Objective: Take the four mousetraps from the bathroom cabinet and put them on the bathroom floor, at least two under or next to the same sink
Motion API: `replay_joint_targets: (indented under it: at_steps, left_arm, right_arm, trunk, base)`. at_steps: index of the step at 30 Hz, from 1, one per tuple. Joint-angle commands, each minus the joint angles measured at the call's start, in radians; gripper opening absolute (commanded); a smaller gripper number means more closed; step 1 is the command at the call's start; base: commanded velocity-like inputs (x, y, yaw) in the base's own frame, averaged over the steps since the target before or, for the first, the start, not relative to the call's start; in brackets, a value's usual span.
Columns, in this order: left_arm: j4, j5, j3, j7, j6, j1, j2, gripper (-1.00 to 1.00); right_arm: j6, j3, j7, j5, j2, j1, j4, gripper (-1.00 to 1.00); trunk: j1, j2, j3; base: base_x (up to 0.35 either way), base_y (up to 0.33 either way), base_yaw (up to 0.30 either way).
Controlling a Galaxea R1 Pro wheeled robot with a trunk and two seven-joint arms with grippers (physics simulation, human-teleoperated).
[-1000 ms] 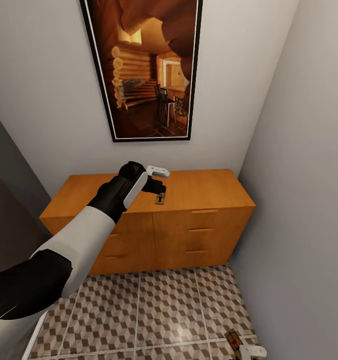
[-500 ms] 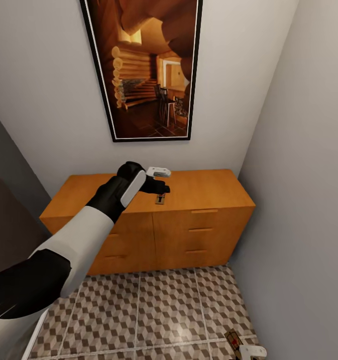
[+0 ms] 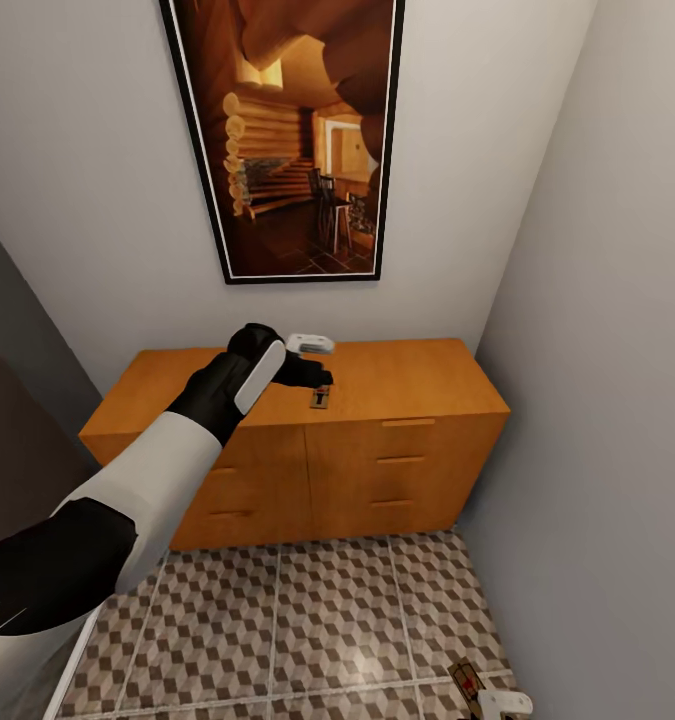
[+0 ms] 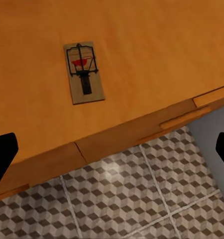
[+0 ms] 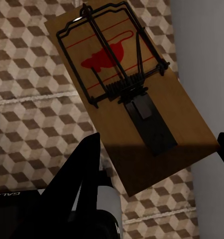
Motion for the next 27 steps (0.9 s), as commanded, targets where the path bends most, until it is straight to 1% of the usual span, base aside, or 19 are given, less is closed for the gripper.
replay_joint_targets:
  at_steps: [1, 2, 4, 5, 6, 8, 9, 10, 14, 16, 24, 26, 27]
  left_arm:
    - [-0.001, 0.010, -0.002, 0.023, 0.002, -0.001, 0.000, 1.00]
    - [-0.001, 0.010, -0.002, 0.034, 0.002, -0.001, 0.000, 1.00]
    - [-0.001, 0.010, -0.001, 0.138, 0.003, -0.001, -0.007, 1.00]
    - [-0.001, 0.010, -0.001, 0.165, 0.003, -0.001, -0.010, 1.00]
    - [-0.001, 0.011, 0.000, 0.222, 0.003, -0.001, -0.016, 1.00]
    - [-0.003, 0.013, 0.000, 0.276, 0.003, -0.001, -0.021, 1.00]
    - [-0.005, 0.015, 0.000, 0.321, 0.003, -0.001, -0.025, 1.00]
    - [-0.005, 0.016, 0.000, 0.339, 0.003, -0.001, -0.026, 1.00]
    - [-0.007, 0.017, 0.000, 0.389, 0.003, -0.001, -0.030, 1.00]
    - [-0.006, 0.018, 0.000, 0.401, 0.003, -0.001, -0.031, 1.00]
    - [-0.004, 0.022, 0.000, 0.413, 0.003, -0.001, -0.034, 1.00]
    - [-0.002, 0.042, 0.000, 0.413, 0.003, -0.001, -0.035, 1.00]
    - [-0.001, 0.084, 0.000, 0.413, 0.003, -0.001, -0.035, 1.00]
  right_arm:
    - [-0.004, 0.009, 0.000, -0.011, 0.000, -0.001, 0.001, -1.00]
    - [-0.004, 0.009, 0.000, -0.011, 0.000, -0.001, 0.001, -1.00]
    - [-0.004, 0.009, 0.000, -0.011, 0.000, -0.001, 0.001, -1.00]
    - [-0.004, 0.009, 0.000, -0.011, 0.000, -0.001, 0.001, -1.00]
    - [-0.004, 0.009, 0.000, -0.011, 0.000, -0.001, 0.001, -1.00]
    - [-0.004, 0.009, 0.000, -0.011, 0.000, -0.001, 0.001, -1.00]
    - [-0.004, 0.009, 0.000, -0.011, 0.000, -0.001, 0.001, -1.00]
    - [-0.004, 0.009, 0.000, -0.011, 0.000, -0.001, 0.001, -1.00]
    - [-0.004, 0.009, 0.000, -0.011, 0.000, -0.001, 0.001, -1.00]
    - [-0.004, 0.009, 0.000, -0.011, 0.000, -0.001, 0.001, -1.00]
    - [-0.004, 0.009, 0.000, -0.011, 0.001, -0.001, 0.001, -1.00]
    - [-0.004, 0.009, 0.000, -0.011, 0.001, -0.001, 0.001, -1.00]
    - [-0.004, 0.009, 0.000, -0.011, 0.001, -0.001, 0.001, -1.00]
  trunk:
    - [0.001, -0.002, -0.002]
    - [0.001, -0.002, -0.002]
    - [0.001, -0.002, -0.002]
    - [0.001, -0.002, -0.002]
    - [0.001, -0.002, -0.002]
    - [0.001, -0.002, -0.002]
    - [0.001, -0.002, -0.002]
    - [0.001, -0.002, -0.002]
    - [0.001, -0.002, -0.002]
    - [0.001, -0.002, -0.002]
    - [0.001, -0.002, -0.002]
    - [0.001, -0.002, -0.002]
    - [0.001, -0.002, -0.002]
  base:
    - [0.000, 0.000, 0.000]
    - [0.000, 0.000, 0.000]
    - [0.000, 0.000, 0.000]
    - [0.000, 0.000, 0.000]
    - [0.000, 0.000, 0.000]
    - [0.000, 0.000, 0.000]
    - [0.000, 0.000, 0.000]
    - [0.000, 0.000, 0.000]
    - [0.000, 0.000, 0.000]
    - [0.000, 0.000, 0.000]
    - [0.000, 0.000, 0.000]
    - [0.000, 0.000, 0.000]
    - [0.000, 0.000, 0.000]
